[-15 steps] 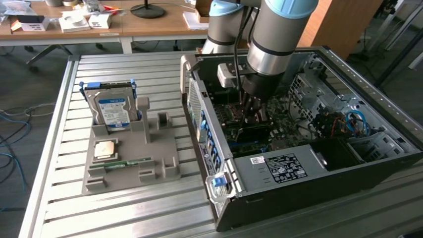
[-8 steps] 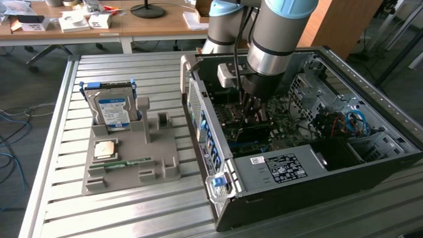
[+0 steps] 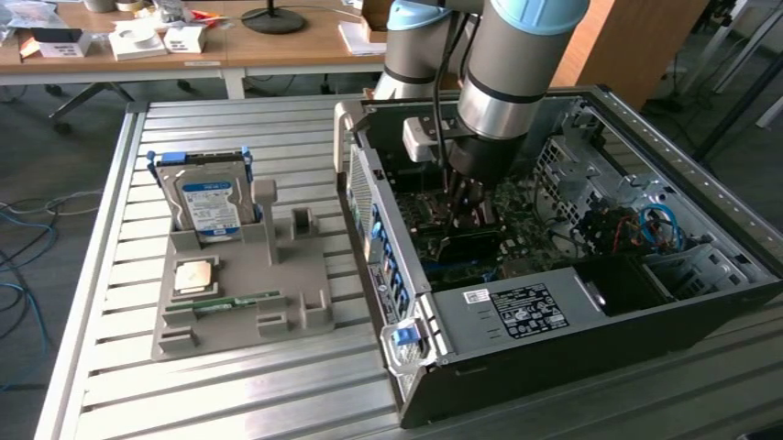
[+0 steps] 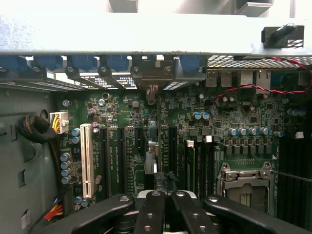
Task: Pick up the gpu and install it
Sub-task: 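Press down on the gpu until it lock into place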
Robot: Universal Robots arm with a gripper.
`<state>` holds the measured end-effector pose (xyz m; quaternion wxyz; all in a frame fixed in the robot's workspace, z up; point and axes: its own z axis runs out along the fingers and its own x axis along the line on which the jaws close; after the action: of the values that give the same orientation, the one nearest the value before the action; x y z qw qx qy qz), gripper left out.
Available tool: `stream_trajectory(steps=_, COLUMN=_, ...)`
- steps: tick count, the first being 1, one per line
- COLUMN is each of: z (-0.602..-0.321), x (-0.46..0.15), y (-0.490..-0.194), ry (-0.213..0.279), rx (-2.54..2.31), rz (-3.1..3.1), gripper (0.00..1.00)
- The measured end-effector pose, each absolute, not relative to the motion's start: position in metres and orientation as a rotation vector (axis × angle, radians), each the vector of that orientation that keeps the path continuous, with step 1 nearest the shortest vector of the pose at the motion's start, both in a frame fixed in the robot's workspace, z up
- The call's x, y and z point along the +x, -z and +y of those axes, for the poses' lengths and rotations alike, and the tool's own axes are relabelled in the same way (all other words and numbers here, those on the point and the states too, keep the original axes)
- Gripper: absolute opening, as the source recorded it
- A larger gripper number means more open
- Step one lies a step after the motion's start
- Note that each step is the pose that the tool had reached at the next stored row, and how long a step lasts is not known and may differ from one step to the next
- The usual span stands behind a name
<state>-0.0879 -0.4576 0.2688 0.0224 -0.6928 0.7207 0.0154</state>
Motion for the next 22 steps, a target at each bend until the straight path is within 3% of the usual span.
stream_trajectory(steps=22, z=-0.4561, x=-0.0879, y=-0.2681, ry=-0.05, rx=-2.151, rz=2.225, gripper=0.1)
